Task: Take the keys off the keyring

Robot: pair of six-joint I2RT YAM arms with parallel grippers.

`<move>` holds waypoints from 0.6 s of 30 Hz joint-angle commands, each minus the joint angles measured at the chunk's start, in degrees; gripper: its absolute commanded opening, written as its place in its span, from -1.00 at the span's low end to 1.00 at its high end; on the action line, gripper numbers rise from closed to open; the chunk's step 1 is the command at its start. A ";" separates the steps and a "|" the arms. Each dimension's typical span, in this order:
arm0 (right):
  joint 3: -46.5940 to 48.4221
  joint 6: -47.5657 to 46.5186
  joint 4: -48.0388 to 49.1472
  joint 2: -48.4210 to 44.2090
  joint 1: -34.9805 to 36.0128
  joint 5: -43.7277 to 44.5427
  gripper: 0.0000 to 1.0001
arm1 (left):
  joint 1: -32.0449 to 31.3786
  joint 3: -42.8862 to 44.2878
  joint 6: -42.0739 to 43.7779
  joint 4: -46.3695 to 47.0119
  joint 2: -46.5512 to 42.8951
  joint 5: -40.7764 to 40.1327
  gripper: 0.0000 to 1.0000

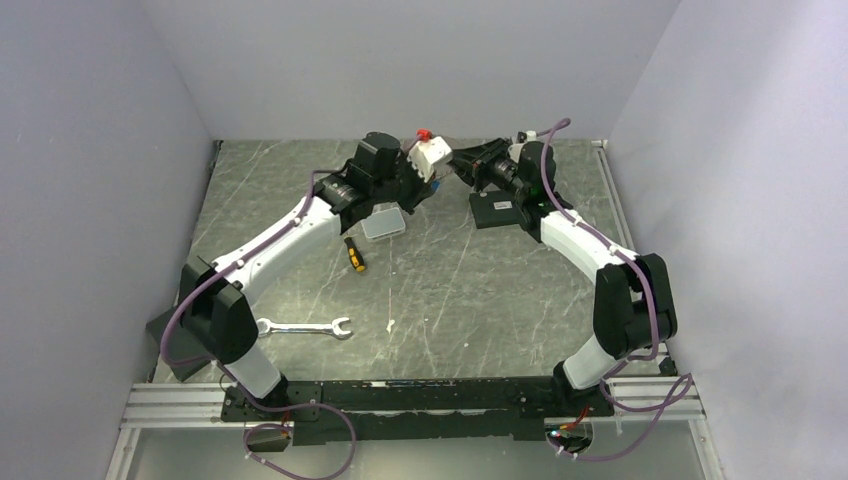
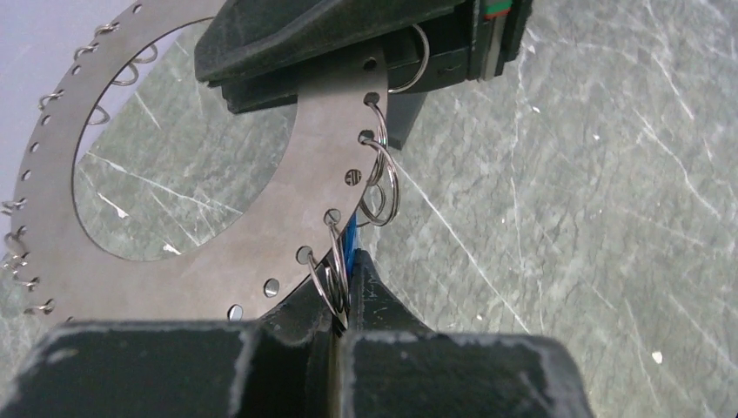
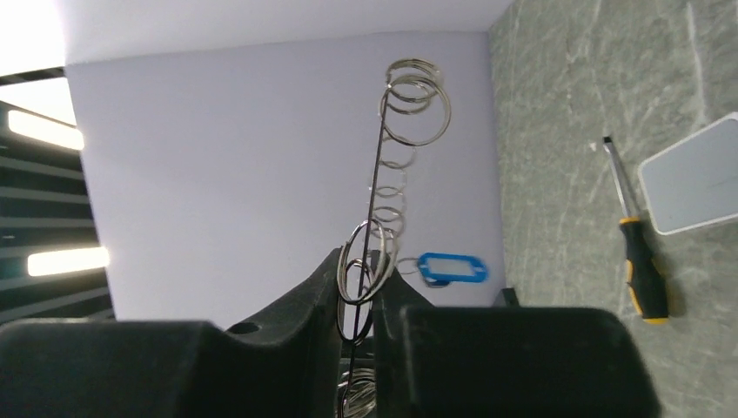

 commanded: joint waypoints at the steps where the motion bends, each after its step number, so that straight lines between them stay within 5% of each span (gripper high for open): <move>1: -1.64 -3.35 2.38 -0.56 0.55 1.46 -0.51 | -2.19 2.40 5.34 -2.56 -4.59 6.43 -1.00; 3: -2.50 -3.63 3.18 -0.46 0.79 1.40 -0.25 | -1.63 1.91 4.95 -2.60 -5.08 6.63 -1.00; 10: -4.72 -4.47 4.89 -0.01 0.87 0.80 -0.06 | 2.74 2.54 2.05 -3.75 -4.22 7.79 -1.00; 18: -7.43 -8.08 4.51 -0.16 0.91 -1.10 0.55 | 6.82 2.86 1.71 -7.23 -2.70 13.40 -1.00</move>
